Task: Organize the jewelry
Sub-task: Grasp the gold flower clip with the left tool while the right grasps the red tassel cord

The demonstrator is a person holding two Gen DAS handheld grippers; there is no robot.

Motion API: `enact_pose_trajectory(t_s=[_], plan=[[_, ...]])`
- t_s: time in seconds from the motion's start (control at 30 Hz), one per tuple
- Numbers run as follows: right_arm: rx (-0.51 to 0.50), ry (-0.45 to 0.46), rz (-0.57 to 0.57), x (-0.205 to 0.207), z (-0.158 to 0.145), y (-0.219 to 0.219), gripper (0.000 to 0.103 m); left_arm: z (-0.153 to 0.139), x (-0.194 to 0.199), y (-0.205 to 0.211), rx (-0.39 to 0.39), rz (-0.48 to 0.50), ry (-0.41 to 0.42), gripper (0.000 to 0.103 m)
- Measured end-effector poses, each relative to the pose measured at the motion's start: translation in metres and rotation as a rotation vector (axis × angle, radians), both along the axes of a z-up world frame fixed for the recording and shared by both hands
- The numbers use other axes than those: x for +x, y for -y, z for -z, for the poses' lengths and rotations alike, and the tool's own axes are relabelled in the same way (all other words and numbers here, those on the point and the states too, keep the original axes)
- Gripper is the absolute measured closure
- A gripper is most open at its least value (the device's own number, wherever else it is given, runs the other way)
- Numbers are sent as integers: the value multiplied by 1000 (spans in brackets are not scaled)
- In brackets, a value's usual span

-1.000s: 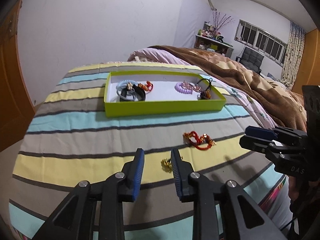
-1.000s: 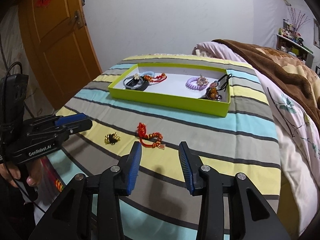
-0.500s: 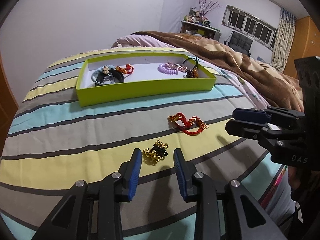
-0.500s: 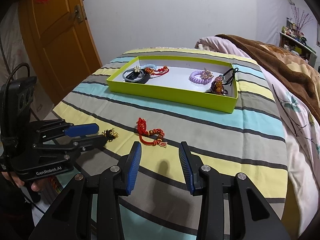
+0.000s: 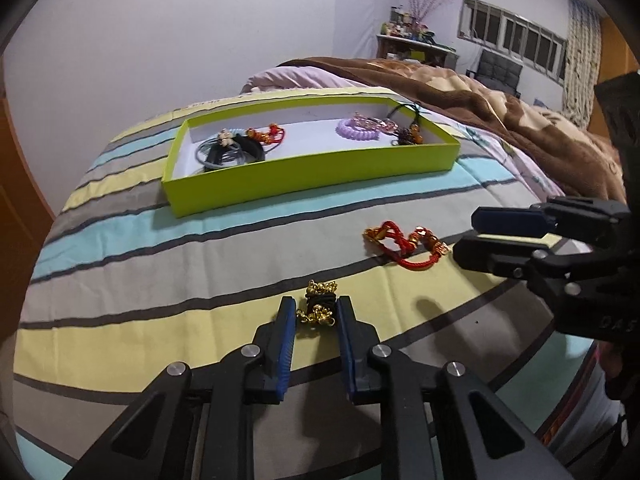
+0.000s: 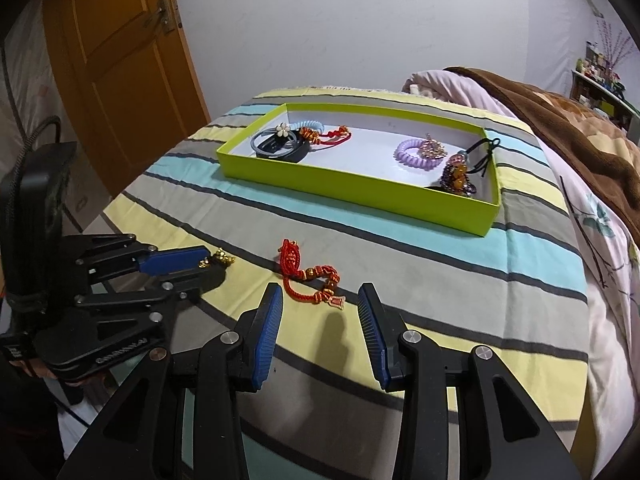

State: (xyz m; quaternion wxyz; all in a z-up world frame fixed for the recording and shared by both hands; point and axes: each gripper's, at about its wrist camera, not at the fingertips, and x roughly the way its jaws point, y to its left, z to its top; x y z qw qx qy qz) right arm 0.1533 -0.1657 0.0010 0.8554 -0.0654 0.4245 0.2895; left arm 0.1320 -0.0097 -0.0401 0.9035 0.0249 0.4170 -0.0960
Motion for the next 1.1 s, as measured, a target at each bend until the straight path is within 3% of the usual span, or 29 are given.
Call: enact_pose_trajectory(t_s=[0.2,0.3,0.67,0.83,1.1], plan=[[-28,-2,-49,11,6,-15,62,-1,-1,-16,-31,-49,3,83],[-49,-15,-69,17,12,-23,55,-1,-2,-23,-44,-65,1,83],[-128,-25,-83,28,22,-45,55,0,-5,-32,-70,-72,4,83],[-142,-13,-64,27,21,-46,82,-1,-6,-34,-80,-73,6,83],[-123,6,-50,20,15,-42,91,-1,-6,-36,-86,-80,6,83]])
